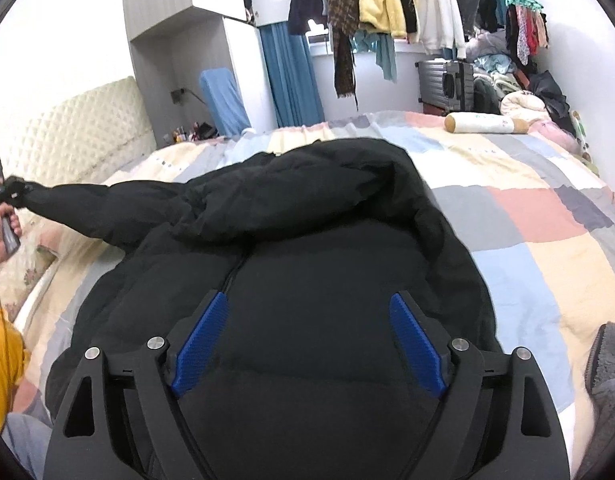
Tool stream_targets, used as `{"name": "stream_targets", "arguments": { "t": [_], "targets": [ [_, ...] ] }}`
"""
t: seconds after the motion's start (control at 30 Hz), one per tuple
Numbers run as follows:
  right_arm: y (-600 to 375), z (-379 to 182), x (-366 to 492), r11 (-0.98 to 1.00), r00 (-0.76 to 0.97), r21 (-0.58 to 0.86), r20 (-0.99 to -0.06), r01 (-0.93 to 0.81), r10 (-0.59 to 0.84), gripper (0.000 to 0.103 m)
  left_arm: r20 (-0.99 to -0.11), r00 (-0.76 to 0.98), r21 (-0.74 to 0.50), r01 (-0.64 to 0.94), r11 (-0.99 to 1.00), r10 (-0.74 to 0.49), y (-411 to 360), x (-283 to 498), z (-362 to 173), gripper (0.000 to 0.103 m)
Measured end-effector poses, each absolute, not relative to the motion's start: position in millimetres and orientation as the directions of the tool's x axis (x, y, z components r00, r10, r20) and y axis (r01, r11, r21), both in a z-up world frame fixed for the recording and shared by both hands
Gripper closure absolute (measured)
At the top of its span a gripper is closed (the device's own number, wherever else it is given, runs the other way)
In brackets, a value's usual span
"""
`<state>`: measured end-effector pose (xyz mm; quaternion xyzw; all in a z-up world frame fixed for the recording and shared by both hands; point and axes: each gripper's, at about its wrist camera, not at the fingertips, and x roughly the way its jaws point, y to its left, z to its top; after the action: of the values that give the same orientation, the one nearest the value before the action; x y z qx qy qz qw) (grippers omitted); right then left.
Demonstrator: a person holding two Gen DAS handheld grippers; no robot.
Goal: Fold large clothes
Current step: 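Lift the grasped sleeve cuff up with the left gripper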
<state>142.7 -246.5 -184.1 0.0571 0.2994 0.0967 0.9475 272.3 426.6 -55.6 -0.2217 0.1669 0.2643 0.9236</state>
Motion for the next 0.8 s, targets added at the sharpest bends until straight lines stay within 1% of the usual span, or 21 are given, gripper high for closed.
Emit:
{"name": "stream_targets", "arguments": {
  "t": [0.13, 0.2, 0.33, 0.43, 0.53, 0.63, 0.8],
  "targets": [
    [-256, -179, 133, 0.976, 0.825, 0.157, -0.525, -0.149, 0.21, 0.009, -0.387, 0.823, -0.243, -0.527, 0.814, 0.417, 385, 266, -20, 0.1],
    [-258, -178, 130, 0.977, 0.832, 0.155, -0.514, -0.147, 0.207, 0.003, -0.367, 0.834, -0.213, -0.507, 0.835, 0.413, 360, 263, -1, 0.1],
    [-264, -174, 126, 0.974, 0.842, 0.165, -0.494, -0.154, 0.217, 0.002, -0.341, 0.855, -0.186, -0.469, 0.864, 0.391, 316, 266, 31, 0.1],
    [-270, -171, 122, 0.976, 0.855, 0.155, -0.474, -0.154, 0.211, 0.002, -0.322, 0.866, -0.1, -0.432, 0.896, 0.381, 272, 276, 52, 0.1],
    [-278, -170, 120, 0.975, 0.861, 0.171, -0.464, -0.144, 0.209, 0.002, -0.3, 0.886, -0.053, -0.385, 0.921, 0.354, 232, 284, 65, 0.1],
    [-286, -170, 123, 0.974, 0.865, 0.189, -0.459, -0.128, 0.203, 0.002, -0.278, 0.907, 0.001, -0.33, 0.944, 0.317, 188, 295, 74, 0.1],
    [-294, -171, 127, 0.973, 0.869, 0.202, -0.456, -0.111, 0.193, 0.002, -0.259, 0.93, 0.075, -0.25, 0.965, 0.261, 110, 316, 72, 0.1]
  ]
}}
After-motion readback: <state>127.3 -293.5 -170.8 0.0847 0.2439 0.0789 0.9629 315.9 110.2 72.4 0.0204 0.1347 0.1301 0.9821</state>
